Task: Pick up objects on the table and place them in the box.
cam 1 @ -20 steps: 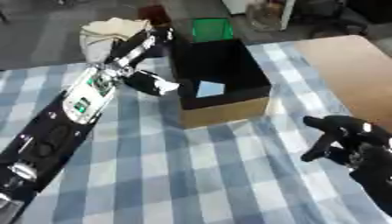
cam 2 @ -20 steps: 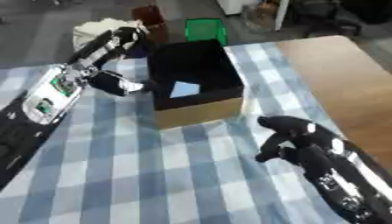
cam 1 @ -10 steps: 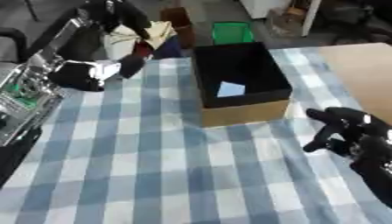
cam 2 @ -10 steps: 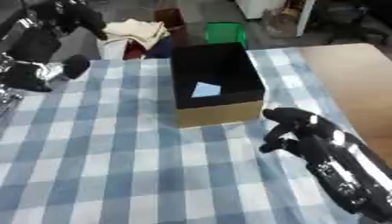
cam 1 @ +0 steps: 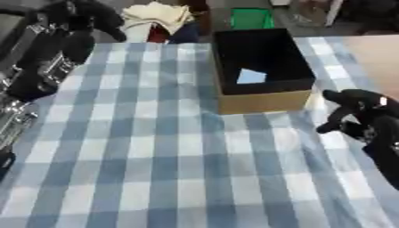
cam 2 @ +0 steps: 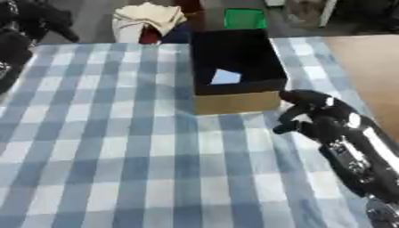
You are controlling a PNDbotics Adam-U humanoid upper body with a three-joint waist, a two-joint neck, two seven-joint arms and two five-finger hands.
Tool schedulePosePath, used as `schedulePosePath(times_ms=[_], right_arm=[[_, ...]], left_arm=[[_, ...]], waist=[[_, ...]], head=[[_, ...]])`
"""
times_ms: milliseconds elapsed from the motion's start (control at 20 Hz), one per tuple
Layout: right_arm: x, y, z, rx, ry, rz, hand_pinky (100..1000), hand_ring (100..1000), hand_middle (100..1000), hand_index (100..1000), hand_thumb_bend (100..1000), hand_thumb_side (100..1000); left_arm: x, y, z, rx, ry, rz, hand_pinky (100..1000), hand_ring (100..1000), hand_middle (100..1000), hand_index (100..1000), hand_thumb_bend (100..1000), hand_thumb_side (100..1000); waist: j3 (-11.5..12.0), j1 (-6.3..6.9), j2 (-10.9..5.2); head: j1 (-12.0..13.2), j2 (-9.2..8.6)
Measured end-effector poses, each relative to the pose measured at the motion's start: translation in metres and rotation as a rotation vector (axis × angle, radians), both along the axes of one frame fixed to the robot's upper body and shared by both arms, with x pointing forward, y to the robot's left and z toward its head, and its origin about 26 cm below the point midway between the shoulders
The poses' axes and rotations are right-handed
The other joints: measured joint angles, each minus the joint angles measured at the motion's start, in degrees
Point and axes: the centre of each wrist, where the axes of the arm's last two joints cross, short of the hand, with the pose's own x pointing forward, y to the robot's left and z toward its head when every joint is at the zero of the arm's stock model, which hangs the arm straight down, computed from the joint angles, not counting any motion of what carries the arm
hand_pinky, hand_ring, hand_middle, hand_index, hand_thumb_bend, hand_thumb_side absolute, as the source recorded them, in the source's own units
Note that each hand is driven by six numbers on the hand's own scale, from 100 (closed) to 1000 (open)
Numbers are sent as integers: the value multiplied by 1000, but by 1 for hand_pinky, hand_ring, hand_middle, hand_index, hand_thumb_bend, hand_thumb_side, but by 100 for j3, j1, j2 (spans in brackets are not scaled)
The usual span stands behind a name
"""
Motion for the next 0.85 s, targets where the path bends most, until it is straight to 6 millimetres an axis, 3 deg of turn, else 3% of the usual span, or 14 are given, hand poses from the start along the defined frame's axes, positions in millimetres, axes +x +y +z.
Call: schedulePosePath(times_ms=[400, 850], right_arm=[[-2, -9, -4, 5, -3, -67, 707, 1000, 630, 840, 100, 588], [-2, -10, -5, 7, -5, -85, 707, 1000, 630, 802, 100, 590]], left_arm=[[-8, -9, -42, -3, 118, -18, 1000, 677, 694, 750, 228, 775], [-14, -15, -66, -2, 173, -47, 1000, 674, 689, 743, 235, 854]], waist=[[190, -68, -2], [241, -106, 26]], head=[[-121, 264], [-133, 262]])
